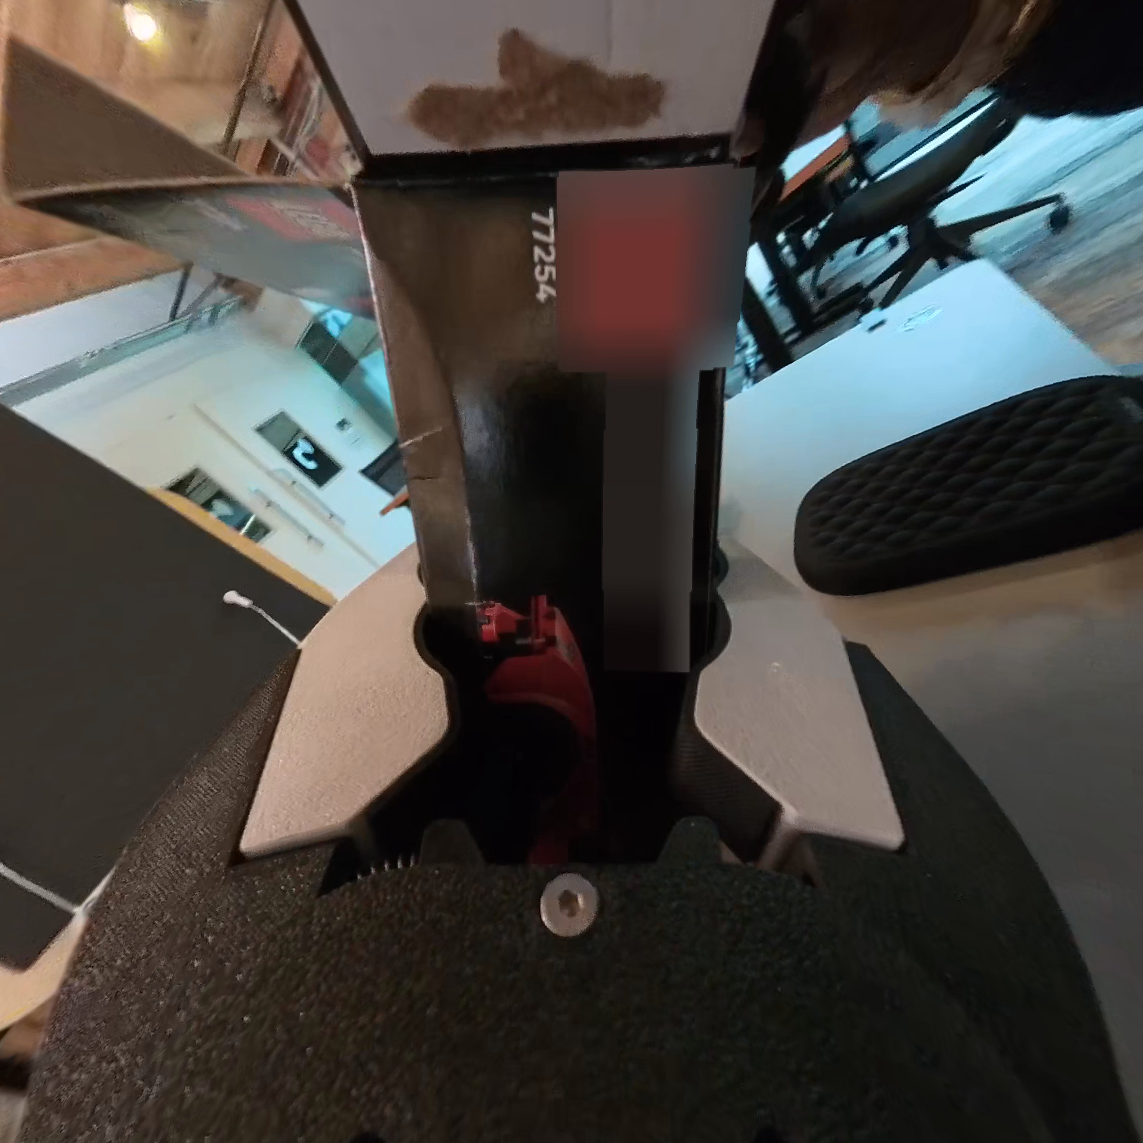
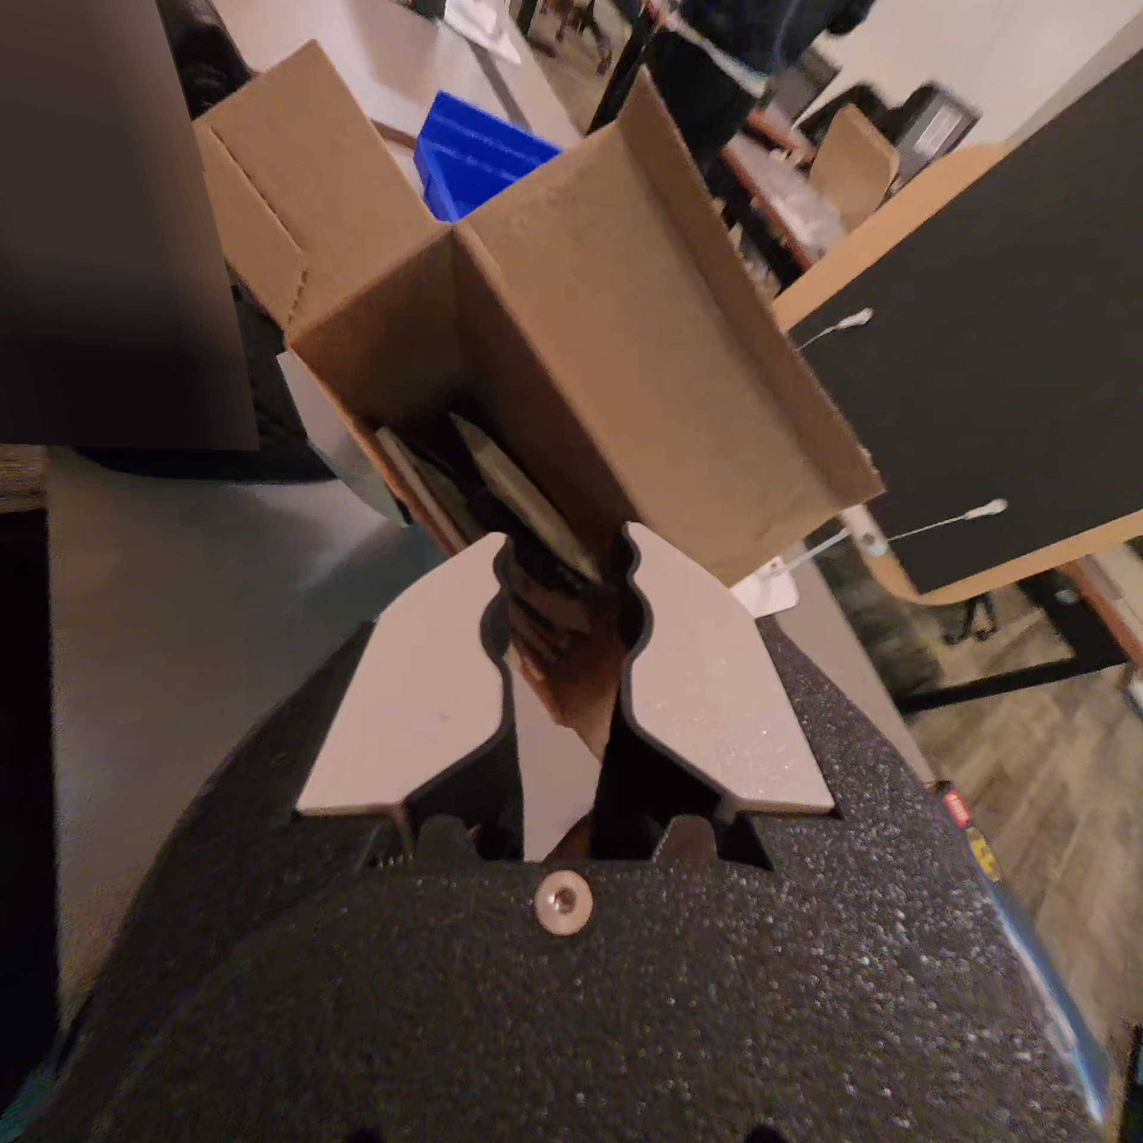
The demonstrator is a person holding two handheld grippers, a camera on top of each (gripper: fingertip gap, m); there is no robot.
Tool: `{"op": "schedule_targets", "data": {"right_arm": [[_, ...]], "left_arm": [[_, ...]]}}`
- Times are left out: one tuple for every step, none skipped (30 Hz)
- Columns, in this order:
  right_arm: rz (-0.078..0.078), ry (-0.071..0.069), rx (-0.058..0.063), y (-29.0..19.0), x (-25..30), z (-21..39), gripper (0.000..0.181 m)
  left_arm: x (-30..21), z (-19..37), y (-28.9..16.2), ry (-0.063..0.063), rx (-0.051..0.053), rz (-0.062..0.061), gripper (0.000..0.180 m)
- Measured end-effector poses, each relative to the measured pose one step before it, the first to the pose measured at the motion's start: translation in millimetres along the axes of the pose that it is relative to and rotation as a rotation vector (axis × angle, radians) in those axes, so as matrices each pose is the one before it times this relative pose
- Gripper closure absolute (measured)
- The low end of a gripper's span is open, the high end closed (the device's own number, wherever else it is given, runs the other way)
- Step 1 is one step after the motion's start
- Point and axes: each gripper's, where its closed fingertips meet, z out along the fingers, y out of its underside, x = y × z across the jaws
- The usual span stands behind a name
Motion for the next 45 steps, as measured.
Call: {"op": "schedule_targets", "data": {"right_arm": [[-0.0245,0.0089,0.0191,-2.20,-0.14,-1.61,0.156],[-0.0160,-0.0027,0.0150,-1.39,-2.34,-1.76,0.166],[-0.0085,0.0061,0.0155,-1.38,-2.30,-1.81,0.181],[-0.0059,0.0061,0.0019,0.66,-2.70,-0.63,0.181],[-0.0126,-0.0110,-0.0144,2.64,-4.90,-0.22,0.181],[-0.0116,-0.0008,-0.0124,2.97,-3.57,-0.21,0.181],[-0.0120,0.0066,-0.0042,3.02,-3.05,0.58,0.181],[-0.0081,0.0088,-0.0040,3.17,-1.63,0.38,0.177],[0.0027,0.0171,0.0112,1.40,0.43,-0.75,0.172],[0.0090,0.0087,0.0188,-0.74,1.22,-1.32,0.163],[0.0133,-0.0086,0.0092,1.15,-0.28,-1.55,0.156],[0.0115,-0.0186,0.0025,1.26,-1.71,-1.13,0.153],[0.0052,-0.0210,0.0045,0.95,-1.90,-1.11,0.148],[0.0030,-0.0238,0.0017,0.93,-2.40,-0.92,0.136],[0.0032,-0.0373,-0.0083,1.87,-4.88,-0.23,0.129],[-0.0044,-0.0347,-0.0116,1.69,-5.28,0.22,0.128],[-0.0190,-0.0235,-0.0056,0.52,-4.26,-0.15,0.128],[-0.0225,-0.0114,0.0060,-1.97,-2.47,-1.22,0.132],[-0.0153,0.0001,0.0143,-3.52,0.30,-2.55,0.138],[-0.0104,0.0066,0.0159,-2.66,1.59,-3.56,0.142],[-0.0088,0.0083,0.0056,-2.95,3.64,-3.54,0.153],[-0.0061,0.0069,-0.0040,-0.73,2.65,-2.85,0.163],[-0.0171,-0.0330,-0.0143,2.84,-4.30,-2.73,0.181],[-0.0155,-0.0446,-0.0234,3.08,-5.82,-0.01,0.181],[-0.0090,0.0023,-0.0285,3.40,0.04,1.51,0.181],[-0.0167,0.0161,-0.0297,3.69,1.01,1.75,0.181],[-0.0232,0.0157,-0.0258,2.75,1.08,2.45,0.181],[-0.0196,0.0306,-0.0253,2.46,2.85,2.63,0.181],[-0.0091,0.0208,-0.0250,2.20,1.65,3.74,0.181],[0.0036,0.0187,-0.0238,2.00,1.75,4.06,0.181],[0.0147,0.0078,-0.0256,2.51,0.83,4.63,0.173],[0.0201,-0.0199,-0.0262,3.16,-2.63,4.31,0.169],[0.0381,-0.0160,-0.0137,1.99,-2.15,4.43,0.164],[0.0416,0.0063,-0.0163,2.88,1.00,3.92,0.165],[0.0288,0.0117,-0.0085,3.06,1.20,2.97,0.168],[0.0234,0.0010,0.0072,1.18,-0.47,2.02,0.172],[0.0280,-0.0116,0.0090,0.14,-2.44,2.97,0.181],[0.0295,-0.0116,0.0119,-1.65,-2.81,1.23,0.181],[0.0192,0.0001,0.0051,-1.50,-1.13,1.24,0.181],[0.0091,-0.0009,-0.0035,-1.22,-0.79,0.61,0.181],[0.0079,0.0019,-0.0015,-2.10,-0.07,-0.42,0.181],[0.0165,0.0064,0.0107,-4.25,1.59,-2.03,0.181],[0.0216,0.0022,0.0208,-5.74,1.55,-3.63,0.180],[0.0231,-0.0031,0.0188,-6.40,-0.02,-3.23,0.169],[0.0209,0.0016,0.0076,-4.50,1.09,-4.38,0.158]], "left_arm": [[-1.55,-3.05,0.67,0.0136,0.0179,-0.0120,0.098],[-1.62,-2.83,0.94,0.0117,0.0113,-0.0144,0.098],[-2.91,-2.68,1.07,0.0021,0.0075,-0.0124,0.098],[-2.21,-2.17,0.74,0.0035,0.0093,-0.0146,0.098],[-2.21,-2.25,0.84,0.0022,0.0054,-0.0057,0.098],[-1.13,-1.28,0.79,0.0020,0.0007,0.0005,0.098],[-0.04,0.01,-0.01,0.0022,-0.0009,0.0046,0.097],[1.55,0.88,-0.57,0.0030,-0.0001,0.0080,0.098],[1.51,1.11,-0.69,0.0036,-0.0029,0.0099,0.098],[1.51,1.81,-1.14,-0.0010,-0.0028,0.0072,0.097],[2.17,1.37,-0.93,0.0040,-0.0014,0.0149,0.095],[2.33,0.47,-0.76,0.0048,-0.0063,0.0137,0.095],[4.34,0.90,0.64,0.0053,-0.0083,0.0153,0.095],[3.01,1.34,-0.80,0.0084,-0.0075,0.0169,0.097],[2.20,1.75,-0.85,0.0051,-0.0074,0.0107,0.097],[1.97,1.79,-0.83,0.0057,-0.0060,0.0108,0.097],[2.05,1.64,-0.81,0.0081,-0.0053,0.0113,0.097],[2.06,1.54,-0.53,0.0100,-0.0060,0.0129,0.097],[2.38,1.40,-0.61,0.0099,-0.0060,0.0124,0.097],[1.74,1.13,-0.72,0.0074,-0.0041,0.0102,0.097],[1.36,1.44,-0.43,0.0064,-0.0031,0.0071,0.097],[0.70,1.42,-0.29,0.0064,-0.0043,0.0062,0.097],[0.29,0.95,-0.29,0.0063,-0.0048,0.0049,0.096],[0.41,1.40,-0.31,0.0064,-0.0044,0.0041,0.096],[0.46,1.73,-0.33,0.0070,-0.0029,0.0055,0.095],[0.28,2.08,-0.58,0.0062,-0.0019,0.0075,0.095],[0.57,2.29,-0.45,0.0089,-0.0019,0.0060,0.096],[0.40,2.82,-0.47,0.0090,-0.0047,0.0041,0.096],[0.39,3.08,-0.46,0.0123,-0.0097,0.0032,0.096],[0.66,3.16,-0.05,0.0137,-0.0126,0.0053,0.095],[0.95,3.55,-0.63,0.0139,-0.0133,0.0074,0.095],[0.06,3.53,-1.18,0.0099,-0.0147,0.0083,0.094],[-1.24,3.52,-0.25,-0.0049,-0.0170,-0.0047,0.096],[-0.87,2.65,-0.05,-0.0018,-0.0162,-0.0057,0.095],[-1.79,1.48,-3.16,-0.0041,-0.0058,-0.0015,0.095],[1.08,0.33,-0.26,-0.0013,0.0002,0.0014,0.095],[1.95,-0.39,-0.40,-0.0002,0.0038,0.0074,0.095],[2.04,-0.11,-0.11,-0.0023,0.0022,0.0058,0.095],[0.87,-0.88,0.33,-0.0033,0.0010,0.0001,0.096],[0.35,-1.40,0.62,-0.0021,0.0010,0.0002,0.095],[-0.56,-2.04,0.44,-0.0043,0.0037,0.0001,0.096],[-0.52,-2.91,0.85,-0.0034,0.0088,-0.0024,0.095],[-1.14,-4.58,1.24,-0.0056,0.0137,-0.0087,0.095],[-1.62,-4.86,1.48,-0.0092,0.0139,-0.0131,0.095],[-2.29,-6.29,1.85,-0.0119,0.0117,-0.0186,0.095]]}}
